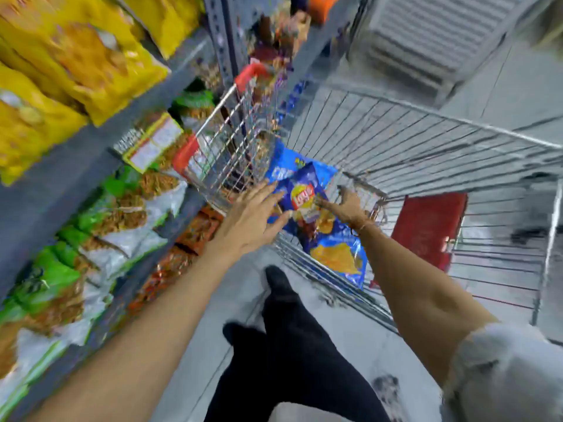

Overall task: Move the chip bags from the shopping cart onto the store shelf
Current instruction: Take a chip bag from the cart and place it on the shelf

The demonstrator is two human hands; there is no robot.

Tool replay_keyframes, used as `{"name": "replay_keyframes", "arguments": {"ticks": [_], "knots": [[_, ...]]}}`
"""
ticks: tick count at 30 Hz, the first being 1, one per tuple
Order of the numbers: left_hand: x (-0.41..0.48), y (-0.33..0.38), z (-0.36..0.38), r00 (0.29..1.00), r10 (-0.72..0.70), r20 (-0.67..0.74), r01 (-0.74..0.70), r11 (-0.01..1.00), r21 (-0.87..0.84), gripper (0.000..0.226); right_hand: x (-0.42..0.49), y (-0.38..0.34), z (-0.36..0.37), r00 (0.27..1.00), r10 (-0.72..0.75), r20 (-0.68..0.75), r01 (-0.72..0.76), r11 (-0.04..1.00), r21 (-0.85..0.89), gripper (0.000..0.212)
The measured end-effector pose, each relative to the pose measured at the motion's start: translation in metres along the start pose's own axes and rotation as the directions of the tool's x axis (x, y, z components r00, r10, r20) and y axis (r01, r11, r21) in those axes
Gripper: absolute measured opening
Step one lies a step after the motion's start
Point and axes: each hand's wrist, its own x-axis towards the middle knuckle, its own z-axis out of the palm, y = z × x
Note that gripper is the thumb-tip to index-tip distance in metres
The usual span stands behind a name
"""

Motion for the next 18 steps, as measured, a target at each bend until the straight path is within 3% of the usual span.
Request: {"name": "replay_keyframes", "arguments": {"ticks": [2,7,9,12,14,18], "knots": [[0.002,-0.007,0.008,0.999,0.003,0.043,-0.002,1.0,-0.02,0.06,0.008,-0.005,0.007,0.998,0.037,0.044,-0.039,0.998,0.05,0.104],[-0.003,-0.006,0.019,0.993,0.009,-0.122,0.001,0.997,0.079,0.043,0.055,0.02,0.034,0.98,0.083,0.181,-0.101,0.99,0.095,0.119],[-0.003,-0.007,0.024,0.988,-0.003,-0.157,0.018,0.996,0.093,0.039,0.079,0.045,0.05,0.978,0.069,0.198,-0.091,0.99,0.107,0.104],[-0.003,-0.009,0.027,0.981,-0.014,-0.196,0.035,0.994,0.103,0.037,0.045,0.009,0.04,0.975,0.144,0.17,-0.169,0.975,0.144,0.057],[-0.002,-0.008,0.027,0.98,-0.014,-0.197,0.035,0.994,0.1,0.037,0.038,0.003,0.037,0.971,0.151,0.183,-0.181,0.971,0.159,0.039],[-0.004,-0.005,0.024,0.988,-0.032,-0.153,0.046,0.995,0.084,0.037,0.019,-0.007,0.032,0.986,0.134,0.104,-0.156,0.958,0.241,0.059]]}}
